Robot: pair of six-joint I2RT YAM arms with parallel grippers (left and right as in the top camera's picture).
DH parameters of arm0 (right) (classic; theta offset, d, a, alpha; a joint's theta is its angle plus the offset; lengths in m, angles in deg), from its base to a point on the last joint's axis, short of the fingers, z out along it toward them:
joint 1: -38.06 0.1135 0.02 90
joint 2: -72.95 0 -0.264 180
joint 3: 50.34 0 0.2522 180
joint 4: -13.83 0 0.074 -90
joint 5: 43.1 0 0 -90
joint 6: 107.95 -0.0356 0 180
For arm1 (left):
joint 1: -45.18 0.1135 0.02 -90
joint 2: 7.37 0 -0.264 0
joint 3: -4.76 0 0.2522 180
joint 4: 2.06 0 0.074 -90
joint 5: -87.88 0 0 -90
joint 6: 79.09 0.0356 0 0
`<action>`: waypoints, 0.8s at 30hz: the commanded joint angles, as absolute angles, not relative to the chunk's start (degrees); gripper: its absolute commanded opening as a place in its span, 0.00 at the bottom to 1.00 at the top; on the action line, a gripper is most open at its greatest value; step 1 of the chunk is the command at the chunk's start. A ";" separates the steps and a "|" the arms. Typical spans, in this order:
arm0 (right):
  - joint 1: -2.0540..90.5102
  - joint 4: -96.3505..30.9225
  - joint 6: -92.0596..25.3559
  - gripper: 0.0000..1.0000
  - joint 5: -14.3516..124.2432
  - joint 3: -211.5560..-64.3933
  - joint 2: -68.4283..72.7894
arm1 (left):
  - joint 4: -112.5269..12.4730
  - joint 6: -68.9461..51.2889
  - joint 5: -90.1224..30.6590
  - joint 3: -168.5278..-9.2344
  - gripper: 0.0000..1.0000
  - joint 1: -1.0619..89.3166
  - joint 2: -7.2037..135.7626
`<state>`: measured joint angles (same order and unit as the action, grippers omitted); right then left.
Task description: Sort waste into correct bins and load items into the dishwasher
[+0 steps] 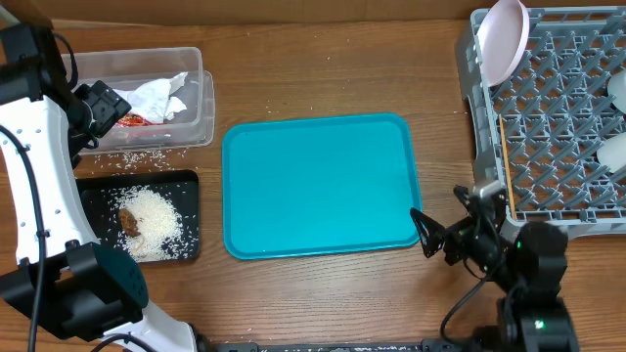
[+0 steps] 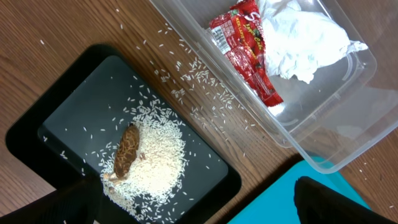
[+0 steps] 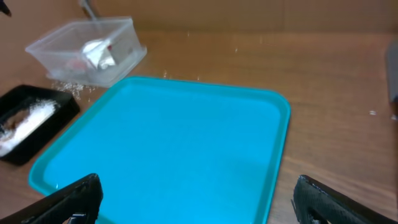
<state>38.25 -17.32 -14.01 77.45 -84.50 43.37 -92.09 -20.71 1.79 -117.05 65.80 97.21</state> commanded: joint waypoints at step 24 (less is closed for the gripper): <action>43.47 -3.31 -24.41 1.00 55.55 -64.57 72.83 | -92.07 -21.04 2.33 -117.38 1.00 65.41 96.44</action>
<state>43.08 -2.67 -23.32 61.47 -65.29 72.11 -92.09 -20.71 1.79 -117.05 65.80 97.21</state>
